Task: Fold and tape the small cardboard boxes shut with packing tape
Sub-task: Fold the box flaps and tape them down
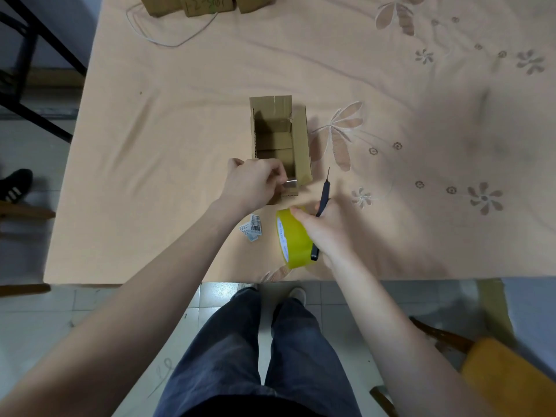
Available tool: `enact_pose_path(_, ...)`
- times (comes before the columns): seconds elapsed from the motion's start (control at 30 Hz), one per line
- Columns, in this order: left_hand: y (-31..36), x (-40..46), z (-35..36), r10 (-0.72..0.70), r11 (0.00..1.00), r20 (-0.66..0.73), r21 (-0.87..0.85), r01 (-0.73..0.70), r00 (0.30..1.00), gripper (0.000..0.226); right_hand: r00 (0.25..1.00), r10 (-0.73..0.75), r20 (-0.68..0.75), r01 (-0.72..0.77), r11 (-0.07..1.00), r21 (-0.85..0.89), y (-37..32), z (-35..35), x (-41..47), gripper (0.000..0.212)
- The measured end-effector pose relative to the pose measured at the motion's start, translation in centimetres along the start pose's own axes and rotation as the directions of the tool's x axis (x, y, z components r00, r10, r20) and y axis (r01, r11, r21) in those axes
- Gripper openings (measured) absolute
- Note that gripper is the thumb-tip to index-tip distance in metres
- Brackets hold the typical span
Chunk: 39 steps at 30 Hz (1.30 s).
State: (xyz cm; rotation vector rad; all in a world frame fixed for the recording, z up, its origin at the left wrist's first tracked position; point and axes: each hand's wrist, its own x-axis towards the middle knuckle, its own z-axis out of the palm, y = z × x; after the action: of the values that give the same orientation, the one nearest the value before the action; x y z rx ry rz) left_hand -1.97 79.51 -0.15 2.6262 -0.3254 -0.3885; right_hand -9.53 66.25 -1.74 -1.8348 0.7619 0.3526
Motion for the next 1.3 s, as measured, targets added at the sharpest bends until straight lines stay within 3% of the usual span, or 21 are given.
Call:
enact_pose_path(0.33,0.2,0.7,0.4,0.011,0.993,-0.032,0.120,-0.007,0.999,0.022,0.999,-0.003,0.042,0.001,0.999,0.042,-1.6,0.5,-1.1,0.034)
enact_pose_path(0.8,-0.5,0.4,-1.0,0.057,0.985,-0.209,0.172,-0.021,0.976,0.016,0.997,-0.063,0.047,0.061,0.997,0.051,-3.2,0.4,-2.5,0.033)
enact_pose_path(1.3,-0.9,1.0,-0.3,0.053,0.965,-0.159,0.262,-0.009,0.986,0.014,0.998,0.012,0.063,-0.017,0.996,0.086,-2.5,1.1,-1.2,0.035)
